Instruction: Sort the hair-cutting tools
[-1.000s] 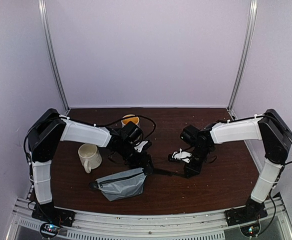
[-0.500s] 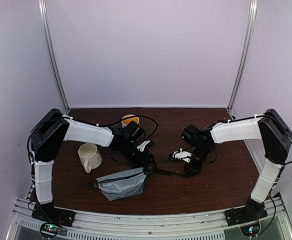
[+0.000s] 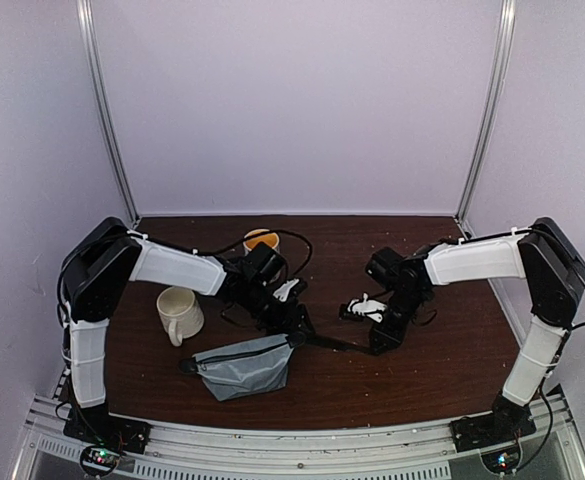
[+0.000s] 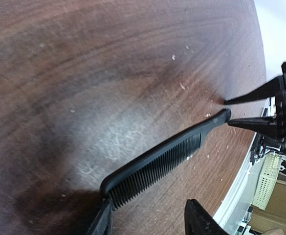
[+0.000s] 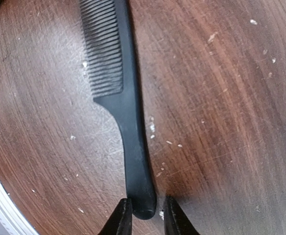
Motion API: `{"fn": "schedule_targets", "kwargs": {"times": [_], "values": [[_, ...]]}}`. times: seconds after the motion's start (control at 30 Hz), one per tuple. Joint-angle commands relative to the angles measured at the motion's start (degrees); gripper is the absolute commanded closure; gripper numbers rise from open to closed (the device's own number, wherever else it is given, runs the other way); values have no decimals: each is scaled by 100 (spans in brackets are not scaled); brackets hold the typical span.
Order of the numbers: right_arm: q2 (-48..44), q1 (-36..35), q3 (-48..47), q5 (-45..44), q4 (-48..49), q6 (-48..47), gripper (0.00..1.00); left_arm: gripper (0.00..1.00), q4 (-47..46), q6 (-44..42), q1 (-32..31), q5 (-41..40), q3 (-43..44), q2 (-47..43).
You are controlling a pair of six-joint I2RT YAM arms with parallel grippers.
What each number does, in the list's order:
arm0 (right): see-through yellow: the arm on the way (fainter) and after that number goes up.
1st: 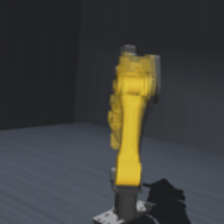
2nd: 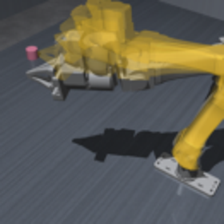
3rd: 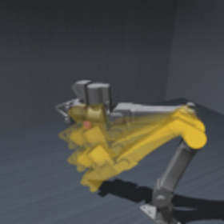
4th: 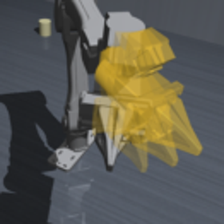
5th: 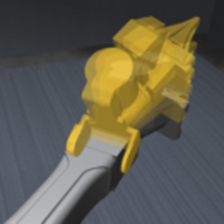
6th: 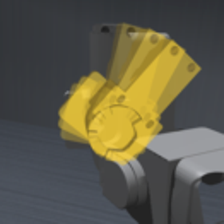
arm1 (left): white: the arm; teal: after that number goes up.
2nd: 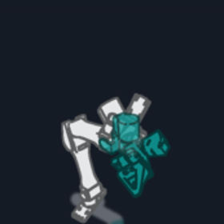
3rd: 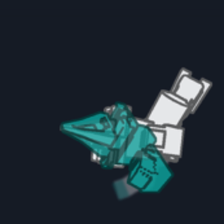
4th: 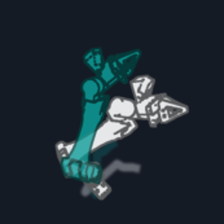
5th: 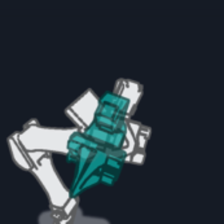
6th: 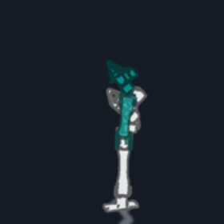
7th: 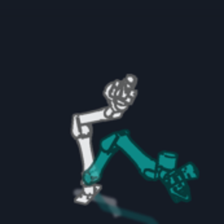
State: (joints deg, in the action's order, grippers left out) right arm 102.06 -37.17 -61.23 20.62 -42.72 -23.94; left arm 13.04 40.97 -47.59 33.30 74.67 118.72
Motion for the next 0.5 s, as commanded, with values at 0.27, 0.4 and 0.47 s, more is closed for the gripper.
{"fn": "schedule_targets", "kwargs": {"times": [0.27, 0.4, 0.47], "values": [[-102, 26, 252, -492, 139, 93, 69, 47, 22, -110, -79, -5, -43, 22], [71, -60, 296, -728, 120, 47, 67, 47, 101, -158, -53, -33, -23, 0], [97, -88, 299, -733, 105, 94, 66, 47, 102, -158, -41, -39, -36, -12]]}}
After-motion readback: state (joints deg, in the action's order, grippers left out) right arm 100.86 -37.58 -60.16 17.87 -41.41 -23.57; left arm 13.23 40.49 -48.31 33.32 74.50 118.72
